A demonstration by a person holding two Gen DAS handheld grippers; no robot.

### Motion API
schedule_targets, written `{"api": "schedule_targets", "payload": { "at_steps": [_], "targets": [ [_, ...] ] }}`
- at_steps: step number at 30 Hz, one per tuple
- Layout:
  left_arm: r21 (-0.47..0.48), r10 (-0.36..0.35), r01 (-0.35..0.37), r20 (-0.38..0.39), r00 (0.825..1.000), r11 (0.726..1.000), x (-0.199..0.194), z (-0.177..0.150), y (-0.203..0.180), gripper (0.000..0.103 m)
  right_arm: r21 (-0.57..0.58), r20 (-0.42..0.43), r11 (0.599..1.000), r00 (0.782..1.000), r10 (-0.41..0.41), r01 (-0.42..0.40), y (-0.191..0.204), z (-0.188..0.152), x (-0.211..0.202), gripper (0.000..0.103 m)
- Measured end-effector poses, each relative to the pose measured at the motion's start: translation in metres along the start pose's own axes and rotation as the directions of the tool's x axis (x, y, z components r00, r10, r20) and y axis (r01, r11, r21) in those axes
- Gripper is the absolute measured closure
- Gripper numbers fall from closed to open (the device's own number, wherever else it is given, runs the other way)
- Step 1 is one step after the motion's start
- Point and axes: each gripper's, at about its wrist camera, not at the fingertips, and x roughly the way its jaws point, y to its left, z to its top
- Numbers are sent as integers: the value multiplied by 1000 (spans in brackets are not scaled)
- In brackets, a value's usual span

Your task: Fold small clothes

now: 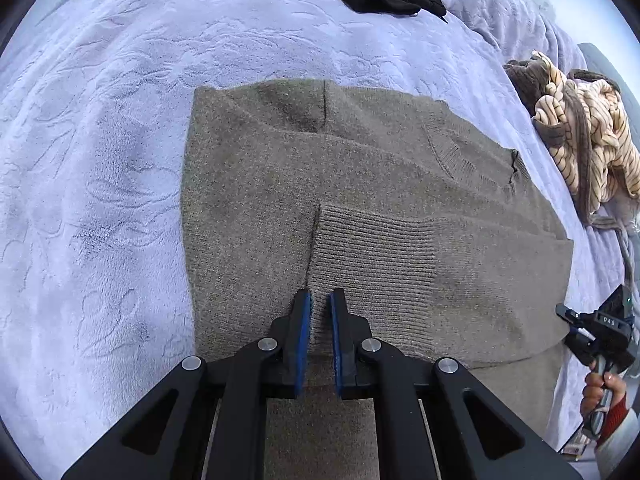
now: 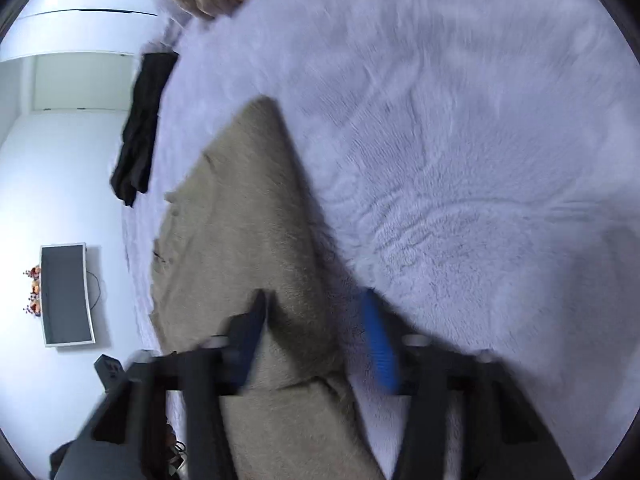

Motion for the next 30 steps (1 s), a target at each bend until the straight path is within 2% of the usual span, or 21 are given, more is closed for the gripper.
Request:
{"api": "schedule_targets", "payload": {
  "at_steps": [2,3,5,6,7,8,9,11,12,14,17,18,19,21,24,28,30],
  "targets": [
    [8,15,-16,3,1000,1000,-1,0,-3,93,-44,57,999,998,17,-15,13,3,-12,94],
    [13,24,-24,6,1000,1000,-2,-1,-5,93,-82,77,997,997,3,3,20,5,-17,94],
    [26,45,-45,13,999,999,-1,-2,-8,91,-134,79,986,993,-90,100,23,10,-19,94],
    [29,54,-55,13,998,998,0,-2,-10,82,-142,71,976,985,-156,165,19,14,-14,94],
    [29,51,-51,12,999,998,0,-2,-11,78,-136,70,974,983,-171,179,13,17,-11,95],
    [29,49,-49,12,999,998,-1,-2,-13,70,-122,73,976,982,-175,183,10,19,-11,96],
    [36,55,-55,14,998,998,-2,-1,-16,58,-90,80,981,983,-165,172,6,19,-12,100],
    [61,67,-68,28,997,996,-5,-2,-21,41,-62,95,987,985,-141,147,3,17,-16,99],
    [73,80,-83,34,996,994,-7,-3,-23,35,-58,101,988,985,-136,142,4,14,-20,94],
    [87,92,-94,32,995,992,-8,-3,-25,35,-65,106,984,981,-160,168,9,6,-24,93],
    [77,83,-84,18,996,994,-11,-3,-21,35,-89,119,973,972,-201,212,21,-4,-30,86],
    [74,82,-83,18,997,994,-13,-4,-20,35,-95,124,971,971,-205,217,25,-7,-31,79],
    [71,82,-83,19,996,994,-15,-5,-19,35,-101,130,971,970,-205,219,29,-12,-34,66],
    [67,81,-81,15,997,994,-17,-6,-16,35,-118,139,968,969,-204,220,37,-21,-39,46],
    [68,84,-84,7,996,994,-19,-8,-13,35,-154,128,962,970,-207,226,54,-35,-32,46],
    [71,95,-95,2,995,993,-21,-12,-11,35,-207,119,940,960,-252,273,74,-56,-22,46],
    [74,109,-108,-15,994,991,-19,-15,-9,35,-225,101,937,963,-249,265,81,-67,-17,46]
  ]
}}
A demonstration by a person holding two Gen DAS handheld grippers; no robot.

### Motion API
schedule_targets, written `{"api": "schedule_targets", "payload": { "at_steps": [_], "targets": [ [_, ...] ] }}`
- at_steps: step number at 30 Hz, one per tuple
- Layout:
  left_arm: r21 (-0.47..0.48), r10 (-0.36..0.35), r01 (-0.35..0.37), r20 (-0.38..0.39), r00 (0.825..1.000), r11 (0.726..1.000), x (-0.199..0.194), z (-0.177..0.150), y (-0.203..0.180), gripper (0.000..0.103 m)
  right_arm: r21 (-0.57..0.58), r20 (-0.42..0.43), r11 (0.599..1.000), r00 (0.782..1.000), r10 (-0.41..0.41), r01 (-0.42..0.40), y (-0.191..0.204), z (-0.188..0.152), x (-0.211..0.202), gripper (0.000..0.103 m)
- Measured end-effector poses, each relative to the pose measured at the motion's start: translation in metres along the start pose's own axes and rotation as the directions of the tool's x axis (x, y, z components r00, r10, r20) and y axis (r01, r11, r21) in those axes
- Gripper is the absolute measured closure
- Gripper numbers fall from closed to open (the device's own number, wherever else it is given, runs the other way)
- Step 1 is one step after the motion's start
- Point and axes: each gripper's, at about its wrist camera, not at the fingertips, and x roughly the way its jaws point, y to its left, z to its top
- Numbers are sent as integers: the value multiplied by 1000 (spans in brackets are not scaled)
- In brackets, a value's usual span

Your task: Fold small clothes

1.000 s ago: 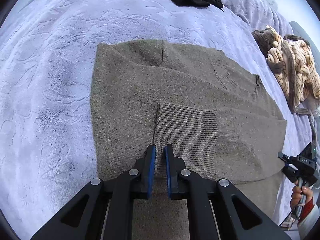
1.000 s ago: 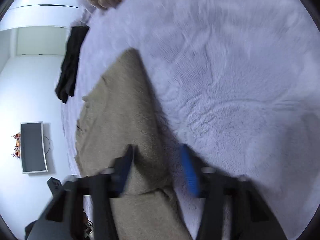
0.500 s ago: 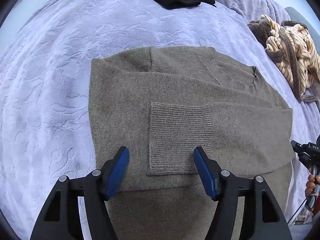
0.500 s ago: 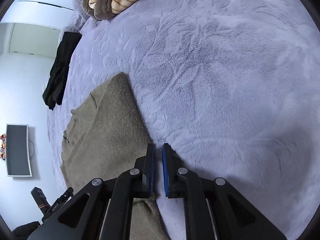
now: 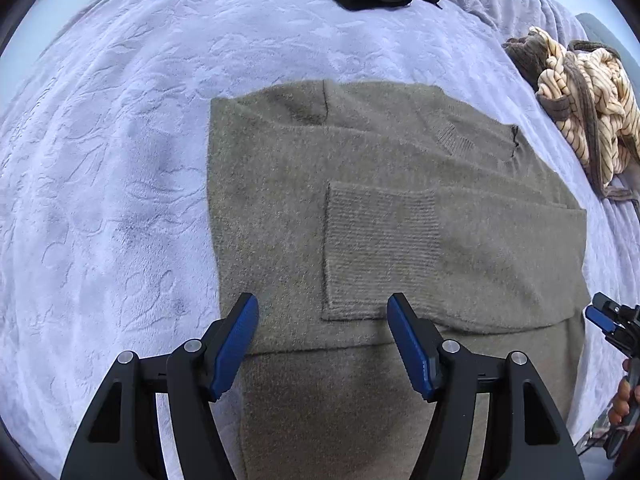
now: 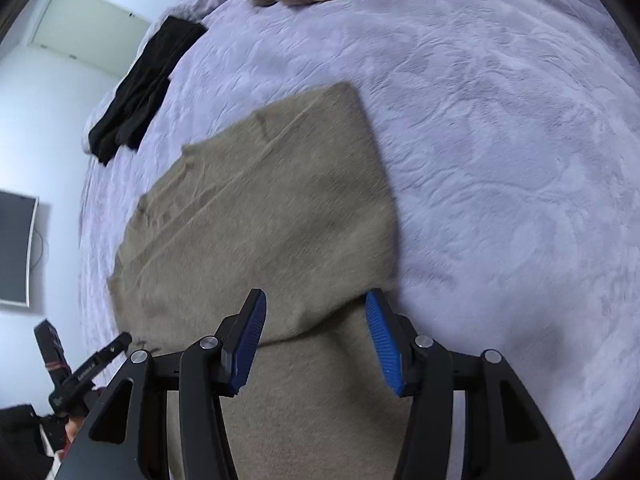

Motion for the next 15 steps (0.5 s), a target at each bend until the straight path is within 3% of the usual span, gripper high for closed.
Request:
{"api": "schedule_targets", "payload": {
  "at_steps": [15],
  "targets": [
    [13,2,-1,-82,997,1000,-20,-48,1,35,-37,-129,999,992,-5,0,34,-58,9,46]
  ]
}}
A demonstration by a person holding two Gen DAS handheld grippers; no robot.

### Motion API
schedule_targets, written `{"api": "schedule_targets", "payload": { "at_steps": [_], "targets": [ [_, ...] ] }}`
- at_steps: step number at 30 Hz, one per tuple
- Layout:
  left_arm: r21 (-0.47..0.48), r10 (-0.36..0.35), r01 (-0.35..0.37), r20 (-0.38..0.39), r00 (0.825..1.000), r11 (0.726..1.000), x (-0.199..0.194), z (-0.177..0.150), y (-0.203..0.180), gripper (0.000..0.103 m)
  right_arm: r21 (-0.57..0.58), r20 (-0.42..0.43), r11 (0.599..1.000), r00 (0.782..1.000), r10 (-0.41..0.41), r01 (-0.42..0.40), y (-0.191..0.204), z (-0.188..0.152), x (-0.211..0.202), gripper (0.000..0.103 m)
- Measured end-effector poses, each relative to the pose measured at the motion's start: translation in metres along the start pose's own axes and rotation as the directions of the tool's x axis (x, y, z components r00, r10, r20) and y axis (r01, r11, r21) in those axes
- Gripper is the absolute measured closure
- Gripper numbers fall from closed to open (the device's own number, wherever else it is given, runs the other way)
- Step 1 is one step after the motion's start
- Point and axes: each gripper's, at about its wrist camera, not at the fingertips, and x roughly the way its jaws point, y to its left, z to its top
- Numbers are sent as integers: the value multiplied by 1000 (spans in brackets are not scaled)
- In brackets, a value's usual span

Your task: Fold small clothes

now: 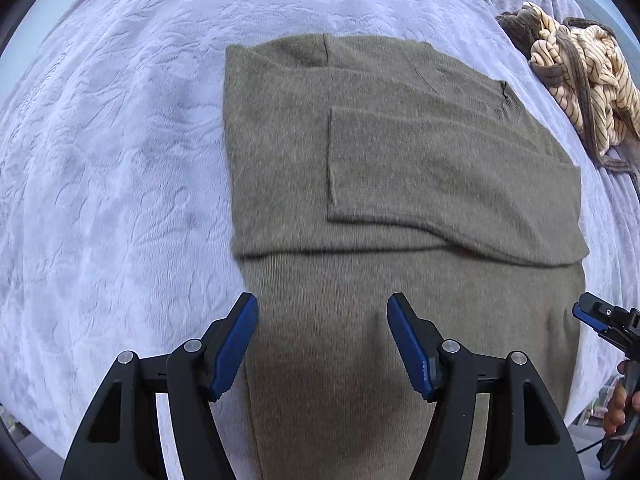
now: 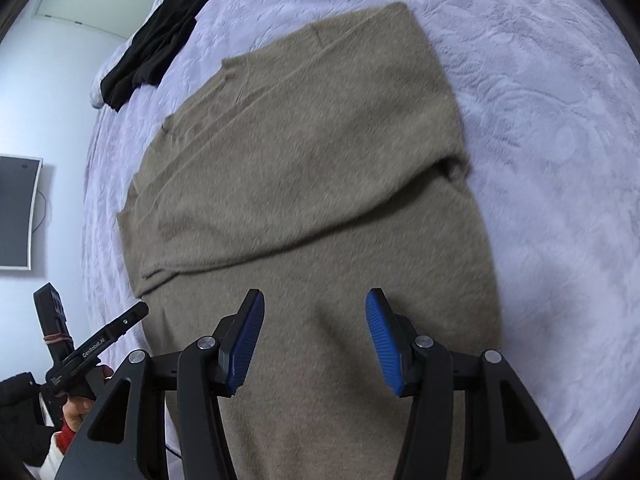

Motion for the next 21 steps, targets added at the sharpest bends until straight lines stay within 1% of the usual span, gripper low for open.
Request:
{"api": "schedule_targets", "payload": {
  "at_steps": [3,7,8,9,10,11,14,16,17,18,21],
  "targets": [
    [-5,0,0,-16,1000,1000,-2,-9,0,35,-7,-14,1000,1000,-3,3,6,-6,0,46],
    [5,13,-13,-17,1000,1000,-6,-18,-3,35,-12,-23,1000,1000,-8,7,12,-12,-1,45],
    [9,18,-18,-14,1000,1000,-7,-20,-4,29,-12,-25,1000,1000,-9,8,13,-13,-1,43],
    [14,28,-28,-11,1000,1000,-8,-20,-4,8,-14,-25,1000,1000,-8,8,15,-14,-1,42],
    [20,42,-42,-5,999,999,-9,-22,-6,0,-16,-25,1000,1000,-9,8,16,-15,-1,41],
    [29,54,-55,6,999,998,-11,-23,-7,0,-19,-26,1000,1000,-9,9,18,-16,-1,41],
    [37,46,-46,-2,999,998,-14,-23,-8,0,-32,-24,999,1000,-15,14,22,-17,-2,37],
    [37,41,-41,-5,999,998,-15,-23,-9,0,-47,-10,999,1000,-20,19,25,-18,-4,32],
    [35,40,-39,-7,999,999,-14,-23,-10,0,-56,1,998,1000,-25,25,27,-19,-6,30],
    [31,38,-37,-11,999,999,-15,-22,-9,0,-68,17,997,999,-32,33,28,-19,-8,24],
    [19,40,-39,-27,999,999,-15,-22,-6,0,-128,88,989,994,-64,75,34,-19,-17,23]
  ]
}}
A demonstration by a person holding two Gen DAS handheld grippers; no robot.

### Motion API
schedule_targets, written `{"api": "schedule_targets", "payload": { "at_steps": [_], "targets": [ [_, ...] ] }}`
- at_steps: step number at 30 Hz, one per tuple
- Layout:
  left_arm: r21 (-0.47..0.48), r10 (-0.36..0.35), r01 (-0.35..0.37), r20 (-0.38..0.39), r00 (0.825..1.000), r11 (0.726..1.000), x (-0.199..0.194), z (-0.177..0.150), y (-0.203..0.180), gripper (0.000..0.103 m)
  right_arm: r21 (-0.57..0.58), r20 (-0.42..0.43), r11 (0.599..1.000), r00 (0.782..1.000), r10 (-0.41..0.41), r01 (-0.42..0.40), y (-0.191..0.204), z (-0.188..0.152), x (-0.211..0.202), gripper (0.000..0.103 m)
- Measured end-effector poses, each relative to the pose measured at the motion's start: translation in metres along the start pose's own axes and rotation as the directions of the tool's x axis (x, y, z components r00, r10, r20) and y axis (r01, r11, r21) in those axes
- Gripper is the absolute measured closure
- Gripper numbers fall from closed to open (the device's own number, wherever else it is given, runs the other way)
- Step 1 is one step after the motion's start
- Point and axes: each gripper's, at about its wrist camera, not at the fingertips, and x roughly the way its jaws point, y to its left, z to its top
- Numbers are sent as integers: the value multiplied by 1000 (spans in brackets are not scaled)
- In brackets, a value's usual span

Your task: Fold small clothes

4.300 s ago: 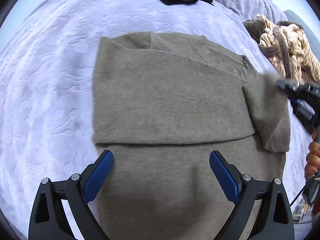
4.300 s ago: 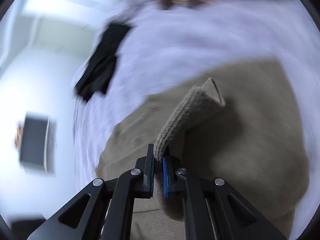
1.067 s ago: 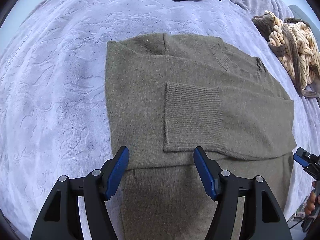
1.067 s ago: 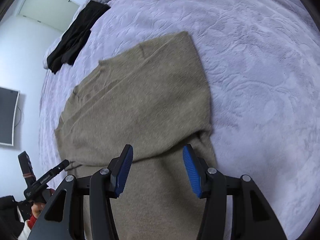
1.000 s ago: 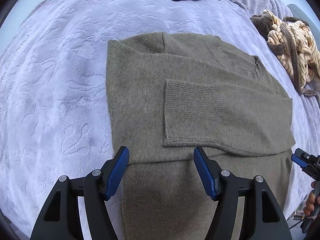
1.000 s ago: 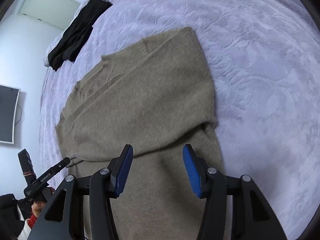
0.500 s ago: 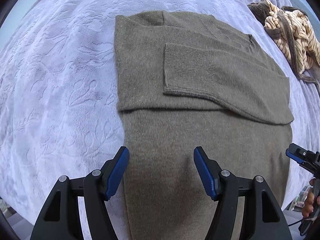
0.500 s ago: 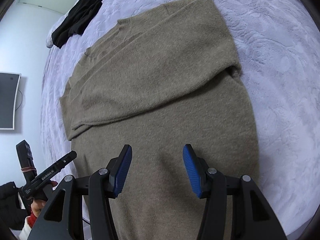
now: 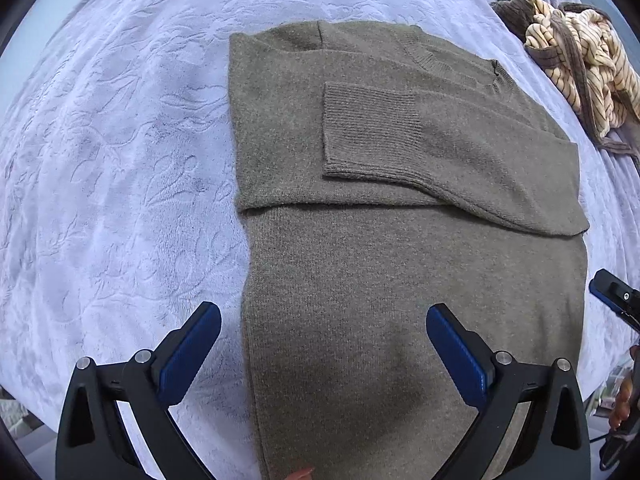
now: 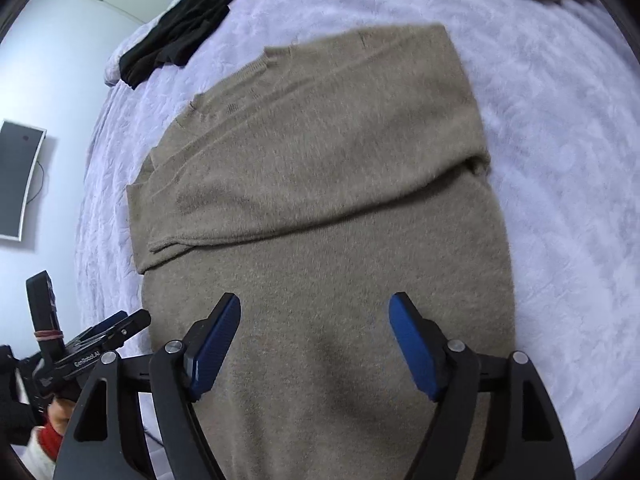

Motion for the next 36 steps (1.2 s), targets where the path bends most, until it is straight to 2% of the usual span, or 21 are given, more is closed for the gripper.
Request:
{"api": "schedule_targets", "payload": {
  "at_steps": [3,4,6,13,21,25,30,33,36],
  "targets": [
    [0,9,-9,-14,1000,1000,3,0,1,0,-64,33,996,998,-54,56,5,2,-5,22],
    [2,14,-14,-20,1000,1000,4,1,1,0,-74,26,995,998,-62,63,6,2,-5,18],
    [3,22,-22,-30,999,1000,6,2,0,0,-73,10,996,998,-56,57,5,3,-5,17],
    [10,-30,31,-77,997,999,8,2,-7,0,-19,-63,999,997,-45,44,-6,1,0,17],
    [-50,-84,80,-78,993,996,7,5,-4,0,55,-84,998,996,-24,29,-26,1,1,17],
    [-74,-80,78,-24,996,994,-1,19,6,0,72,-98,997,995,-20,27,-35,4,1,17],
    [-141,-73,85,92,993,986,-8,62,33,0,77,-99,997,995,-19,27,-41,15,1,17],
    [-185,-106,134,154,982,974,-7,93,55,0,90,-107,996,994,-14,24,-43,18,4,17],
    [-205,-177,211,174,969,956,8,122,74,0,83,-120,996,993,-21,31,-41,18,7,17]
  ]
}}
